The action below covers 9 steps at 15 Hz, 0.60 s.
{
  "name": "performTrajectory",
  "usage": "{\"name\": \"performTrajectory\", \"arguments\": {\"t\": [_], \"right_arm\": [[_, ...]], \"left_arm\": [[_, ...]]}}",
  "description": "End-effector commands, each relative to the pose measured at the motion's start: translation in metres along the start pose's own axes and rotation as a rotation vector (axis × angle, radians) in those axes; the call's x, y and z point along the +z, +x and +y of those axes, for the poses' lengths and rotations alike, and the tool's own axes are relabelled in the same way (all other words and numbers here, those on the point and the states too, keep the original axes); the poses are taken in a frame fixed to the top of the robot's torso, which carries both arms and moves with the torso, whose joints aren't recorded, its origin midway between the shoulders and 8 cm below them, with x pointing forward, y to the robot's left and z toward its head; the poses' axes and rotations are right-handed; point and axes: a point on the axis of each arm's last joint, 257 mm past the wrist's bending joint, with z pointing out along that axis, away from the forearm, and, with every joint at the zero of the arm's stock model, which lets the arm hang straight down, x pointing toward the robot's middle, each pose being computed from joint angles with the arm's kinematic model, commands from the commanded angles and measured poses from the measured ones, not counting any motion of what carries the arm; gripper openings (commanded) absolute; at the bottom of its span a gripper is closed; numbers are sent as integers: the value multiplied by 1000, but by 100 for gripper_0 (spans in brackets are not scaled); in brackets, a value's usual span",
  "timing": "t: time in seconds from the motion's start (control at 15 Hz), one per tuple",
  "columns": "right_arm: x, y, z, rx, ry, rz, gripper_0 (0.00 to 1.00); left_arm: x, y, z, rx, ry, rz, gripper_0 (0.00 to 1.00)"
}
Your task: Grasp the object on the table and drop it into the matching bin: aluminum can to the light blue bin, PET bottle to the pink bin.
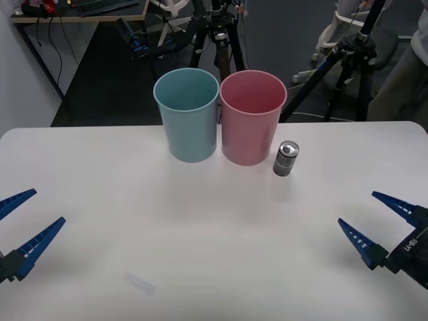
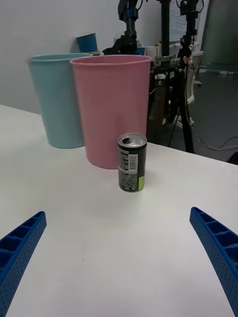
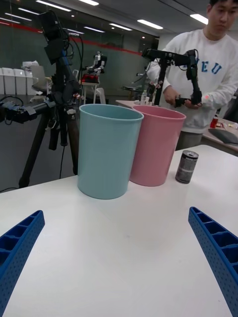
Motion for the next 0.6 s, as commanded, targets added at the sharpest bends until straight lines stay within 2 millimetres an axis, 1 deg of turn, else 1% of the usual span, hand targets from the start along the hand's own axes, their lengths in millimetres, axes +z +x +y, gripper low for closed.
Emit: {"name": "performTrajectory", "arguments": {"t": [0.07, 0.2, 0.33, 0.47, 0.6], "right_arm": [[28, 4, 0, 16, 46, -5, 100], [45, 6, -3, 8, 82, -1, 100], [58, 8, -5, -1, 114, 4, 100], [77, 7, -7, -12, 145, 6, 100], [97, 13, -6, -4, 144, 14, 100]], "left_arm": [[0, 0, 0, 0, 0, 0, 100], [0, 0, 0, 0, 0, 0, 100], [0, 0, 0, 0, 0, 0, 100], [0, 0, 0, 0, 0, 0, 100], [0, 0, 0, 0, 0, 0, 100]]}}
